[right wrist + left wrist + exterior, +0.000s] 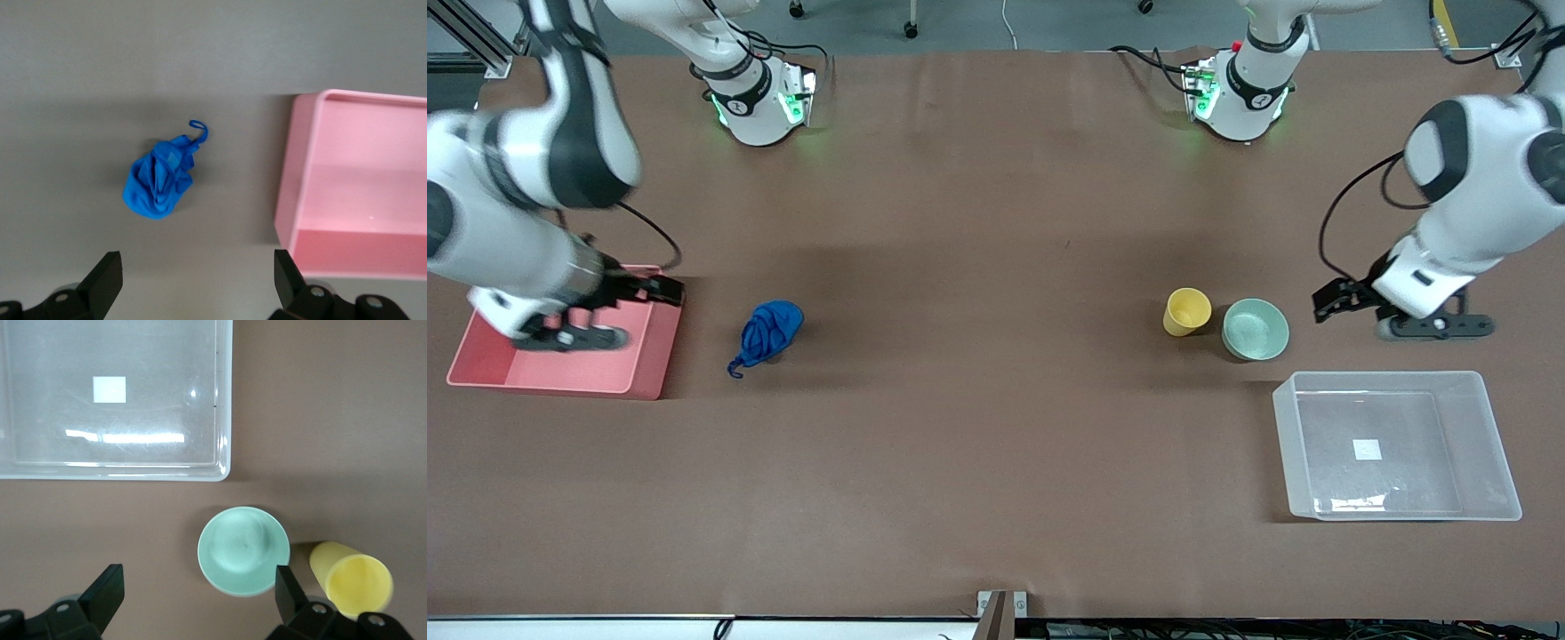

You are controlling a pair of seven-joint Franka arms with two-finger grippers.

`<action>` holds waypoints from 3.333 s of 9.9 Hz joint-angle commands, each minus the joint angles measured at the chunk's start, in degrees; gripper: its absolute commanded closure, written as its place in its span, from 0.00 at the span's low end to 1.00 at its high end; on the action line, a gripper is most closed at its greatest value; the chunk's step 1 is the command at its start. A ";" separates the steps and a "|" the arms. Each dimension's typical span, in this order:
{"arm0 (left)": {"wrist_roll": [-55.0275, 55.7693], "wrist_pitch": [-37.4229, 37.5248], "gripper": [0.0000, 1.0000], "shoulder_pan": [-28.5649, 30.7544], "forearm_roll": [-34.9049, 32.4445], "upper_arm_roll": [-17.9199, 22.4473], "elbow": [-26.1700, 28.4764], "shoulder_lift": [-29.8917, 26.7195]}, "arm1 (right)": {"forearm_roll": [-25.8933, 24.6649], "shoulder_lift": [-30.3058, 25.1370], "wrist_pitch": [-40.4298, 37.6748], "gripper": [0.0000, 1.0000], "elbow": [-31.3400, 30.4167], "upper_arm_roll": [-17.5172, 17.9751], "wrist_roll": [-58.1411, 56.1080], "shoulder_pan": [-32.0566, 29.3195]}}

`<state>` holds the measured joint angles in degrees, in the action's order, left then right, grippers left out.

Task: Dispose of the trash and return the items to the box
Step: 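Grasp the blue cloth with the right gripper while the left gripper grasps the bowl, then carry the cloth into the pink bin while the left gripper carries the bowl, then release the cloth and bowl into the bins and raise both grippers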

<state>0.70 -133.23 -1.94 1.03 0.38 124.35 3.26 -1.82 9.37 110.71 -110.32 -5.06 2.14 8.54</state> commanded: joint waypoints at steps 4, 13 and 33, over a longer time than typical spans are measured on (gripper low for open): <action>-0.08 -23.90 0.04 0.01 0.03 0.06 11.35 13.24 | 0.42 9.15 34.15 0.07 -17.54 -0.39 10.76 6.75; -1.40 -22.72 1.00 -0.08 -0.06 -0.02 15.57 7.68 | -0.46 11.46 42.95 1.00 -21.71 -0.56 11.21 6.58; -20.82 1.83 0.01 2.47 16.82 13.52 -37.17 33.95 | -8.64 10.49 34.84 0.00 -14.66 -0.65 -23.50 -26.03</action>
<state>-19.02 -132.09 0.53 17.62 14.49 85.52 40.53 -9.26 20.55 144.81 -124.31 -6.91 -21.67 -15.99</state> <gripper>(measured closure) 0.441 0.586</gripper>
